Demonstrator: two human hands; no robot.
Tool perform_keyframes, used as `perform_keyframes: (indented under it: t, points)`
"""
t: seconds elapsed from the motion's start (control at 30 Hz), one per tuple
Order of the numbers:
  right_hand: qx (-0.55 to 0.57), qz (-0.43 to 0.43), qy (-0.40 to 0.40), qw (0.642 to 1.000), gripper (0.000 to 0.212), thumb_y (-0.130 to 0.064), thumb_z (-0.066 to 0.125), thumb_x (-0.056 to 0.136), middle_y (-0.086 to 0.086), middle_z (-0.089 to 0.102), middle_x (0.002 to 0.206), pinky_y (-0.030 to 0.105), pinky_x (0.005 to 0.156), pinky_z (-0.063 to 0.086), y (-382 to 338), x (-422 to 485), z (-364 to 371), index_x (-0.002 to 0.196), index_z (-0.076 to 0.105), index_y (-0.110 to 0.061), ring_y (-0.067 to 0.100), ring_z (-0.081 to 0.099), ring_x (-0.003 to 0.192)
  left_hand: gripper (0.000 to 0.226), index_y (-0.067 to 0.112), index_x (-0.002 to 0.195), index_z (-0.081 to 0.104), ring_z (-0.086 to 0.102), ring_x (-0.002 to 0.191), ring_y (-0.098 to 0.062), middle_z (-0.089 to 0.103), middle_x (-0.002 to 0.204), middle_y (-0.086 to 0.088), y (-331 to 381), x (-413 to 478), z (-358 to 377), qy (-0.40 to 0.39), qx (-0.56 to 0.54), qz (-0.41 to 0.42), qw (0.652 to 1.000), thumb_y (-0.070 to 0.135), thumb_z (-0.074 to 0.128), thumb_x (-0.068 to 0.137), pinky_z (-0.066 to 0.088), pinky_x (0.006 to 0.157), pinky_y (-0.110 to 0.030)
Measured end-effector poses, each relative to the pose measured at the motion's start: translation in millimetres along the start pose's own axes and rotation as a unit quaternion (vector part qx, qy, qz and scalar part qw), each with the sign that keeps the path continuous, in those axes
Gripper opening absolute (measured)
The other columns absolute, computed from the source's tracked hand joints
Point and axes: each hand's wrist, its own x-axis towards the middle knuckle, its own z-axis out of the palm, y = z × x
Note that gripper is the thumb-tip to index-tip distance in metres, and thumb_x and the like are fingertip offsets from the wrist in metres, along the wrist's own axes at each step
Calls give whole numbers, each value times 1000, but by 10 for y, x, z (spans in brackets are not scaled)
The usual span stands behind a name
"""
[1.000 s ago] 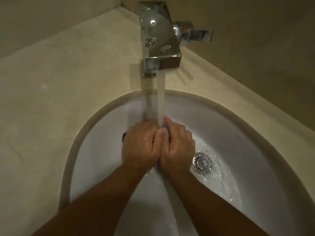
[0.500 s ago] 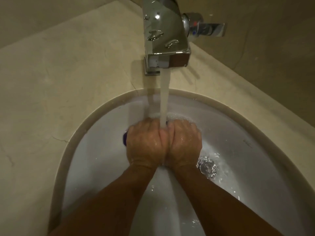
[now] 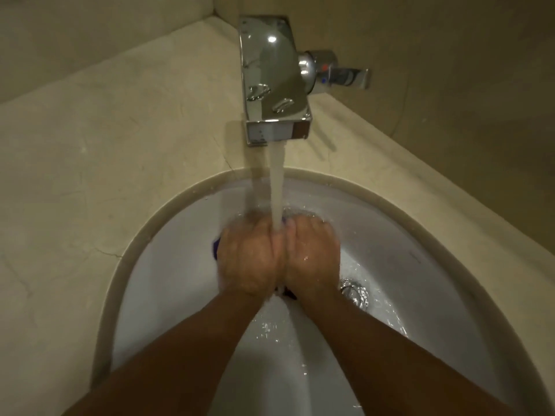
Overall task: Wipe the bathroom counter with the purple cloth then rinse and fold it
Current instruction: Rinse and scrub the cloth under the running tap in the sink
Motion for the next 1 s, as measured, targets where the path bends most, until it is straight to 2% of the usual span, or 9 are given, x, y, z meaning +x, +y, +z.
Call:
perform_keyframes:
  t: [0.13, 0.27, 0.37, 0.43, 0.53, 0.6, 0.73, 0.83, 1.0]
  points:
    - [245, 20, 49, 968, 24, -37, 41, 97, -8, 57, 77, 34, 73, 43, -258, 43, -355, 77, 50, -27, 18, 53, 78, 39, 17, 76, 57, 51, 70, -16, 56, 74, 2, 77, 66, -272, 91, -165, -38, 981, 42, 34, 95, 42, 69, -31]
    - [427, 129, 75, 892, 17, -39, 45, 97, -8, 62, 75, 31, 72, 52, -406, 125, -662, 89, 58, -31, 16, 62, 78, 28, 17, 71, 51, 47, 73, -19, 52, 75, 0, 45, 136, -575, 176, -164, -2, 971, 33, 43, 93, 35, 71, -34]
    - [347, 127, 103, 924, 18, -28, 47, 102, -12, 60, 75, 29, 66, 46, -237, 41, -593, 88, 58, -27, 11, 58, 74, 34, 19, 65, 49, 45, 69, -17, 49, 71, 3, -115, 57, -516, 117, -121, -26, 985, 38, 43, 92, 36, 64, -33]
    - [219, 108, 78, 967, 11, -29, 50, 100, -7, 57, 93, 33, 76, 44, -113, -73, -388, 96, 59, -25, 14, 54, 90, 34, 18, 65, 49, 46, 69, -17, 48, 71, 3, -152, -21, -374, 92, -79, -36, 992, 39, 45, 91, 38, 60, -32]
    - [145, 99, 53, 983, 35, -42, 41, 97, -5, 56, 112, 37, 88, 44, -28, -256, -91, 119, 61, -23, 12, 49, 101, 18, 20, 88, 60, 52, 80, -14, 56, 85, 5, -148, -106, -192, 62, -67, -29, 995, 36, 51, 91, 40, 67, -27]
    - [153, 89, 80, 981, 44, -42, 34, 96, -7, 57, 116, 32, 86, 41, -7, -308, 5, 125, 62, -25, 10, 48, 102, 30, 22, 105, 65, 55, 82, -12, 62, 90, 5, -163, -136, -130, 43, -68, 9, 997, 41, 46, 92, 41, 70, -24]
    - [100, 7, 118, 988, 35, -31, 38, 96, -3, 65, 99, 38, 81, 44, 56, -262, 107, 101, 71, -20, 18, 54, 93, 37, 25, 97, 74, 57, 74, -13, 68, 81, 7, -178, -137, -59, 36, -35, 87, 995, 45, 43, 94, 36, 67, -19]
    - [64, -65, 178, 980, 24, -23, 46, 89, 0, 60, 75, 40, 72, 47, 94, -187, 121, 75, 64, -14, 18, 48, 80, 41, 20, 91, 76, 59, 71, -20, 69, 78, 2, -135, -108, 11, 55, -10, 85, 995, 40, 41, 94, 43, 66, -28]
    - [-33, -64, 174, 982, 23, -25, 49, 91, 2, 61, 77, 39, 67, 52, 115, -117, 101, 79, 64, -14, 21, 50, 79, 37, 9, 70, 67, 58, 59, -25, 60, 65, -6, -31, -12, 78, 47, 50, 42, 997, 32, 44, 88, 47, 55, -33]
